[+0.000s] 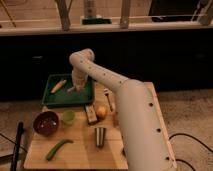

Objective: Place towel in tray

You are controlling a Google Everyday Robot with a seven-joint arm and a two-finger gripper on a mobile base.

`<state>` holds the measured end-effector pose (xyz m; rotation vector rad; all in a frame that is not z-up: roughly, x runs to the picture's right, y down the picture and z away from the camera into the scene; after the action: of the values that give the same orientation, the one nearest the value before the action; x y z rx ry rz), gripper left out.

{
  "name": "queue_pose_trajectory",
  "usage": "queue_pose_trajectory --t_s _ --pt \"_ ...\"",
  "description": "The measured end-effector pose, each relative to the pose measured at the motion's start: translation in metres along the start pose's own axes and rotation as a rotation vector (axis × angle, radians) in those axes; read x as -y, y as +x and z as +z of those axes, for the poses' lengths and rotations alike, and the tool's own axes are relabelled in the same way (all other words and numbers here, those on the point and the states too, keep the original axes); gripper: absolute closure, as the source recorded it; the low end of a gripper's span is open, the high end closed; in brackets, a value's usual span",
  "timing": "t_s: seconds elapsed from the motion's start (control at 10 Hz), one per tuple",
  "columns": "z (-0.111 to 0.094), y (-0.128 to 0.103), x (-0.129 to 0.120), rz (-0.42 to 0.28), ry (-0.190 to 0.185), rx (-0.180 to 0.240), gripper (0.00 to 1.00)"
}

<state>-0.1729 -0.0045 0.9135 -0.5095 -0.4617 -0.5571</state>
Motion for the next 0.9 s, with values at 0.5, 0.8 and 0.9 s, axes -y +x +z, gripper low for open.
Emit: queue_pose_trajectory --t_s 0.5,0.8,0.9 --pt "-0.0004 -0.0009 0.0057 -0.024 -0.008 0.004 0.55" --pt "0.0003 -0.0057 0.0087 -0.037 -0.012 0.007 0.25" --pt "0.0003 -0.0052 0.0085 -0.038 -0.013 0.009 0.21"
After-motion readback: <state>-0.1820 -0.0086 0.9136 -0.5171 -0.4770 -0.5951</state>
